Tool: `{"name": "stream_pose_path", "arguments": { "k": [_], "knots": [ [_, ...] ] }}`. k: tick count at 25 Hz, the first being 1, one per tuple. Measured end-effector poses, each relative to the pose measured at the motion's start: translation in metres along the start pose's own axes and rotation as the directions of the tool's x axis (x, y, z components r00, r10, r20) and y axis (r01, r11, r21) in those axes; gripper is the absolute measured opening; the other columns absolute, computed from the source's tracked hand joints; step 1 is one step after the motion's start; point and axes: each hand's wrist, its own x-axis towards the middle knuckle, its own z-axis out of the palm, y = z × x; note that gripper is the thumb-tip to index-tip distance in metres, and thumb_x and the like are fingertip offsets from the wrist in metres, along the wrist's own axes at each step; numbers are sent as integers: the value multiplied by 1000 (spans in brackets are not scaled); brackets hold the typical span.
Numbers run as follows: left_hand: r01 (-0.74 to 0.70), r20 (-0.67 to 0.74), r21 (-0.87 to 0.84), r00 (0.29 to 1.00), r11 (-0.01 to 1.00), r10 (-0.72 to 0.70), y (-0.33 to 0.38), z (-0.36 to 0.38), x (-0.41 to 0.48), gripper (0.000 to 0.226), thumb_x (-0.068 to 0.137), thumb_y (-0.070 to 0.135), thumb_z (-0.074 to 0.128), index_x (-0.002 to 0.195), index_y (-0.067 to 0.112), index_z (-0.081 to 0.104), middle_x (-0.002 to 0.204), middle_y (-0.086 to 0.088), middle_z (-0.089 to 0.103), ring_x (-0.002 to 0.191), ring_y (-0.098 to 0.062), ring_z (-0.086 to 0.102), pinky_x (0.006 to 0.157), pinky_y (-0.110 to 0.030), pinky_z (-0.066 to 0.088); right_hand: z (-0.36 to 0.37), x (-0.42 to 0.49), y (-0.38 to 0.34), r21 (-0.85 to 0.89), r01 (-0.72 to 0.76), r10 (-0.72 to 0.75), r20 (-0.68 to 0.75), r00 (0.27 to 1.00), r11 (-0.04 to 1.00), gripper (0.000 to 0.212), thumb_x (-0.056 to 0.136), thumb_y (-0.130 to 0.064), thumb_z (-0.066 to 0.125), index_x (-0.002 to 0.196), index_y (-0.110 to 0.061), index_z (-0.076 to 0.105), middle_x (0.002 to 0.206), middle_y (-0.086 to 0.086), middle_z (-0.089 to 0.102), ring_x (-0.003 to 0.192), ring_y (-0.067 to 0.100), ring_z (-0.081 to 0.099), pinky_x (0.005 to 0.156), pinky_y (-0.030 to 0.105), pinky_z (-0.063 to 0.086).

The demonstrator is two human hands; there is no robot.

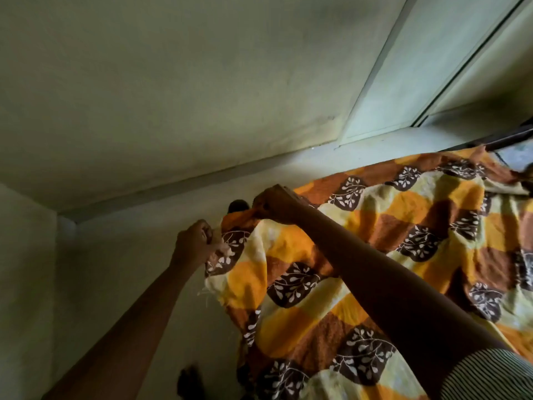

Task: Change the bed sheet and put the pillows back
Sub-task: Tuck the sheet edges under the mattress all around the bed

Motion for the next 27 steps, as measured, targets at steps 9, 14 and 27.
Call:
{"name": "stream_pose_path", "arguments": {
  "k": [9, 14, 27],
  "knots": [
    [164, -76, -83, 983, 983, -170, -75, -46, 24, 26, 95, 8, 44, 102, -9, 62, 106, -27, 61, 99, -38, 58, 79, -36, 42, -1, 43, -73, 30, -70, 71, -32, 997, 997, 27, 91, -23, 57, 111, -8, 68, 114, 10, 65, 105, 23, 59, 81, 26, 44],
    [223, 84, -159, 974, 962, -212, -97, -61, 24, 33, 96, 16, 44, 125, 4, 52, 130, -14, 55, 119, -29, 51, 89, -28, 38, 19, 49, -96, 151, -197, 201, -11, 980, 969, 35, 86, -14, 61, 122, -11, 61, 125, 11, 58, 113, 24, 56, 88, 27, 43],
    [-18, 288, -304, 951, 953, 109, -63, -120, 55, 35, 94, 33, 50, 123, 15, 55, 127, -7, 57, 115, -23, 53, 82, -24, 38, 45, -6, -105, 762, -400, 692, -86, 717, 510, 24, 91, -5, 55, 113, -12, 63, 96, 10, 64, 70, 9, 60, 58, 17, 46]
  ]
}}
